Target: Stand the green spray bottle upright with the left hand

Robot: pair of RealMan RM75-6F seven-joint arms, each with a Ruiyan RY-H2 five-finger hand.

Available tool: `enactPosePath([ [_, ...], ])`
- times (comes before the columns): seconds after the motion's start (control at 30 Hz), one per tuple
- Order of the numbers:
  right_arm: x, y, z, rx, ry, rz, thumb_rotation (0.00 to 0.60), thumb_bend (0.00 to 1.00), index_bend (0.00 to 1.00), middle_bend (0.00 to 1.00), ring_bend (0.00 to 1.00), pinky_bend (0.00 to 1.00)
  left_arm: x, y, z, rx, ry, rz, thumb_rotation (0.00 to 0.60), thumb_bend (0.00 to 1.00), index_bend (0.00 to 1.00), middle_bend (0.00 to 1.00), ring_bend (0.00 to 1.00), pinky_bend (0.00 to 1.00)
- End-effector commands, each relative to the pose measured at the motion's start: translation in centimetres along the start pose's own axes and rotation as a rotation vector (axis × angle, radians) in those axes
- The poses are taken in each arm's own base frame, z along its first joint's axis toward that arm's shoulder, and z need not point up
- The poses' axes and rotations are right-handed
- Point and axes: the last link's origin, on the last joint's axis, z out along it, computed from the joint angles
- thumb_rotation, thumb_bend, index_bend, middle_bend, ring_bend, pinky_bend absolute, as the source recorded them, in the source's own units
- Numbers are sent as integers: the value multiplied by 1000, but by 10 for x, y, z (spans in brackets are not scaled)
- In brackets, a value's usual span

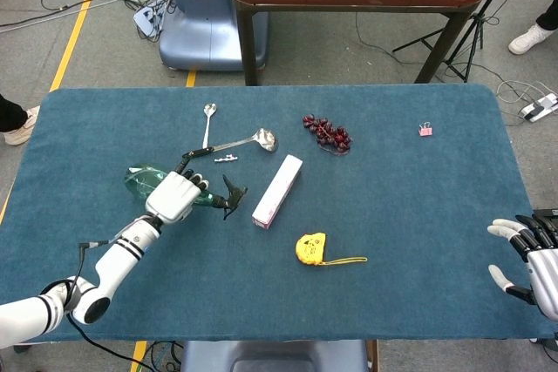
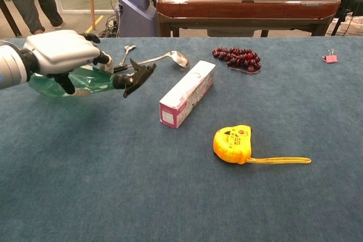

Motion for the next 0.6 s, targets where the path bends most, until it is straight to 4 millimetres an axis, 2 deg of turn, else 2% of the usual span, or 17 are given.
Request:
enactPosePath([
  [0.03,0,0,0,1,0,1,600,256,311,280,142,123,24,-30,-11,61,101,-281,600,329,552,574,306,84],
  [0.27,0,-1,0,5,1,0,600,255,311,280,142,123,35,-54,-21,111,159,-678,600,329,549,574,304,108],
  [0.4,-1,-2,0,7,-1,2,600,256,311,280,142,123,38,-56,-26,87,183,-858,600,329,548,575,303,123],
  [0.6,0,-3,0,9,-1,1,600,255,311,280,142,123,32,-55,-27,83,228,-1050,600,329,556,575,300,124],
])
